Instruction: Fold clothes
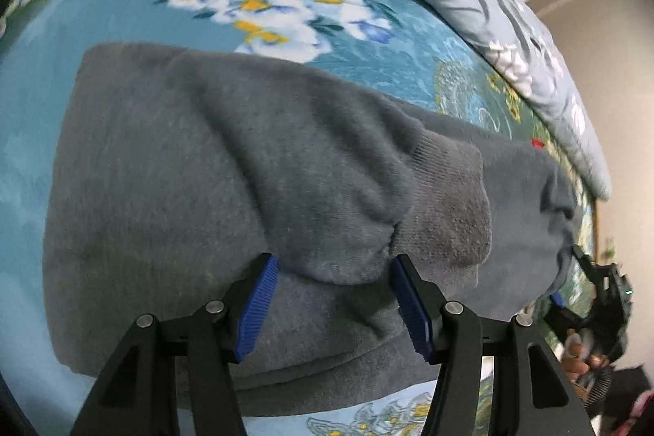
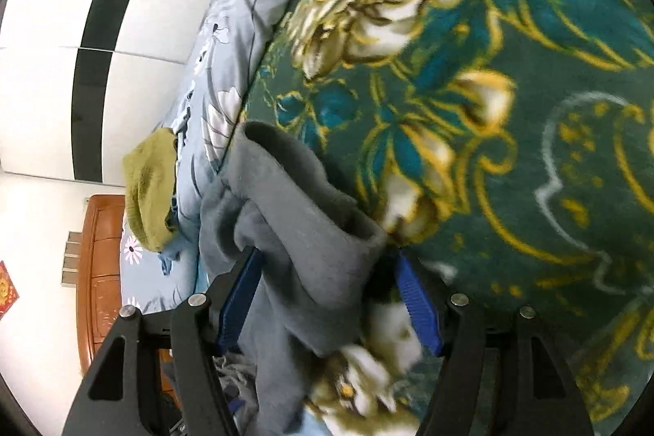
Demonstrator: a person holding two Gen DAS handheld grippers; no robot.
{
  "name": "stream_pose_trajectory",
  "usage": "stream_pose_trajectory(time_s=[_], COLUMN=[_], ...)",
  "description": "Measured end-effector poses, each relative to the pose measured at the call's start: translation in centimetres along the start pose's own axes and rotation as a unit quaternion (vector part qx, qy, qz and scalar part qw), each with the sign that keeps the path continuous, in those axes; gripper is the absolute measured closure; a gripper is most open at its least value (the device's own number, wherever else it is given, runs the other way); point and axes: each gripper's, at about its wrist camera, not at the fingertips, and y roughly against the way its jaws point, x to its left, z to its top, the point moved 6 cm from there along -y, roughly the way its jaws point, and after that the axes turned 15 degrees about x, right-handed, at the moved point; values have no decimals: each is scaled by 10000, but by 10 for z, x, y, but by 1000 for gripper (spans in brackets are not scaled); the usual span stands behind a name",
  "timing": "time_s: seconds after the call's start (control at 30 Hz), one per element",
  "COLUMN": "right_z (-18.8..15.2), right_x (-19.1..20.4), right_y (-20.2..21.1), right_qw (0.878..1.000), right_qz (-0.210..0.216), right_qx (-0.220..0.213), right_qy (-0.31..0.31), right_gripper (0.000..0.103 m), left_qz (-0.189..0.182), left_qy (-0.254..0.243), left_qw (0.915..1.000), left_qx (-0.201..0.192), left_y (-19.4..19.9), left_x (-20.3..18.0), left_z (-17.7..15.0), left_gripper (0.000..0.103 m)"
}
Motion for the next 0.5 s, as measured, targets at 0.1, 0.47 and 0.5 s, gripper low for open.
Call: stream_pose_trajectory(time_s=[0.1, 0.47, 0.5], right_z=[10, 68, 75], right_x=[2, 8, 5], right_y=[-7, 30, 34], right_qw=[9991, 9971, 9971], right_qz=[307, -10, 69], right_qx=[-98, -627, -555], right_qy=[-282, -421, -507], right_gripper=[35, 102, 102], left_qz=[106, 262, 248], left_qy=[-64, -141, -132], left_qw=[9999, 9996, 9996], left_qx=[-7, 31, 34], left_y=[-1, -8, -8], left_x=[-2, -3, -3], left_z=[-2, -7, -6], left_gripper=[40, 38, 38])
